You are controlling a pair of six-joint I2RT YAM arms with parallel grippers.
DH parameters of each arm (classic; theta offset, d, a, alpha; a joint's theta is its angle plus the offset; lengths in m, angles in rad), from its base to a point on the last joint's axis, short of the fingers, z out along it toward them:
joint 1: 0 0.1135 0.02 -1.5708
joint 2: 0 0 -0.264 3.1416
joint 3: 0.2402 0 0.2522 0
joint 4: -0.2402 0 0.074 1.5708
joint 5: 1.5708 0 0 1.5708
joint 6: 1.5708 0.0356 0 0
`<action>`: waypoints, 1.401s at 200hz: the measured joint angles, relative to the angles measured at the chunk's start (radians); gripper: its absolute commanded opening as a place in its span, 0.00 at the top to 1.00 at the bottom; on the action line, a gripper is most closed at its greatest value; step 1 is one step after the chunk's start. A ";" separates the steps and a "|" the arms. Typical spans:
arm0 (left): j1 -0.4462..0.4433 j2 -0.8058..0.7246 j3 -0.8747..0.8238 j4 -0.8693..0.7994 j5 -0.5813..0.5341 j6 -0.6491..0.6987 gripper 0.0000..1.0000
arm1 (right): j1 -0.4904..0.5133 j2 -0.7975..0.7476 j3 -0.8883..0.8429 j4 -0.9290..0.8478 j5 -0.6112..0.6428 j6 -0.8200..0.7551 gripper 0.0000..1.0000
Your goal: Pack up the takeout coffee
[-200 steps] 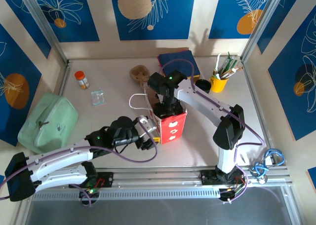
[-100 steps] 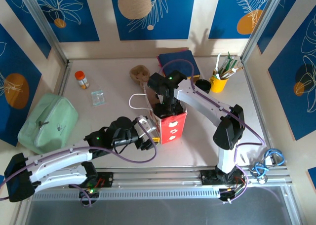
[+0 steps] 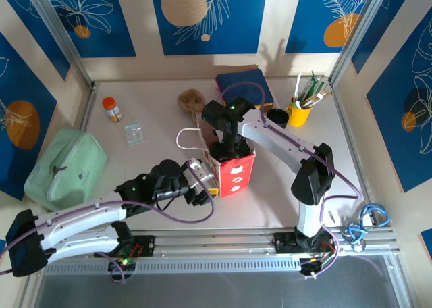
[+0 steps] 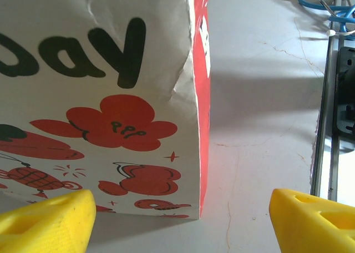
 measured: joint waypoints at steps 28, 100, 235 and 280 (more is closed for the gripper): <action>0.000 0.000 0.000 0.000 0.000 0.000 0.18 | 0.000 0.000 0.000 0.000 0.000 0.000 0.39; 0.000 0.000 0.000 0.000 0.000 0.000 0.18 | -0.001 0.006 -0.002 0.011 0.000 0.000 0.39; 0.000 0.000 -0.002 0.000 0.000 -0.008 0.18 | -0.008 0.007 0.013 0.013 0.030 0.000 0.39; 0.000 0.000 -0.002 0.000 0.000 -0.008 0.18 | -0.008 0.019 0.013 0.015 0.030 0.000 0.39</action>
